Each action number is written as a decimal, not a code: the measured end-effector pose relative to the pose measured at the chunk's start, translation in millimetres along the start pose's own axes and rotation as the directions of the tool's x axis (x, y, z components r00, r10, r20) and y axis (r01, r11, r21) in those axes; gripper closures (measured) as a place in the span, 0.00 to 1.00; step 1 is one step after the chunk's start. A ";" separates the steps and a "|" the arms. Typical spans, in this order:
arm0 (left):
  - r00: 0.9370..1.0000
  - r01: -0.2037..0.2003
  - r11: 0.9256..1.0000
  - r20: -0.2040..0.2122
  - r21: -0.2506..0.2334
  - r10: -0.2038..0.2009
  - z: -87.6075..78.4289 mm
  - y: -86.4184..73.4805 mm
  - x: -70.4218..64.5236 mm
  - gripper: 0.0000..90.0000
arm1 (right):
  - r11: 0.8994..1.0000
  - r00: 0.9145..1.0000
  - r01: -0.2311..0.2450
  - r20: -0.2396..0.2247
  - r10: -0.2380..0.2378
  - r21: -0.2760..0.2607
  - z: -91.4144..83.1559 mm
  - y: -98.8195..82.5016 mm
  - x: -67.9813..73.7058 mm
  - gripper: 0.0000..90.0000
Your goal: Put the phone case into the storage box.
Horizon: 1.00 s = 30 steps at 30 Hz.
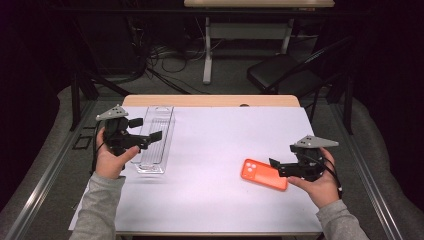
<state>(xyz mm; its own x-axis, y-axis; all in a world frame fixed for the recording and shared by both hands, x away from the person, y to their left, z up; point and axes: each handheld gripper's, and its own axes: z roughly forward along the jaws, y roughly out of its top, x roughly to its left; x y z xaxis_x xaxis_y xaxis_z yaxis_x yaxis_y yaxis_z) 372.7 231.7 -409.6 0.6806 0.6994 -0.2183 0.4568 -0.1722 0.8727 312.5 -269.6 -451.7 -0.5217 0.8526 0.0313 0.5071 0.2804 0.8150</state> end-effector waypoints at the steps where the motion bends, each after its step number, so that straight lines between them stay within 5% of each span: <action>1: 1.000 -0.001 1.000 0.002 -0.002 0.001 -0.7 -0.1 -0.7 0.01 | 1.000 1.000 0.000 0.000 0.000 0.000 0.0 0.0 0.0 0.12; 20: 0.999 -0.028 1.000 0.016 -0.003 0.028 -5.7 -2.2 -9.9 0.04 | 0.979 0.993 0.113 -0.032 -0.109 0.167 22.5 21.7 -3.3 0.26; 26: 1.000 -0.024 1.000 0.010 0.003 0.024 -6.0 -3.5 -8.0 0.05 | 0.958 0.988 0.155 -0.059 -0.145 0.242 31.3 25.8 -7.2 0.35; 30: 1.000 -0.027 1.000 0.013 0.005 0.027 -6.2 -4.1 -8.2 0.08 | 0.935 0.979 0.203 -0.068 -0.191 0.291 37.0 30.7 -8.6 0.44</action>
<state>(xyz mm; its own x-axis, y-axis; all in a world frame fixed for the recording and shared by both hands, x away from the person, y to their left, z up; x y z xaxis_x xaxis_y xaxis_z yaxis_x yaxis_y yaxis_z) 361.7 231.0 -408.7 0.7004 0.6850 -0.2003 0.4412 -0.1950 0.8760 358.0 -252.0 -448.3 -0.6543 0.7514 -0.0858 0.5681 0.5632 0.6000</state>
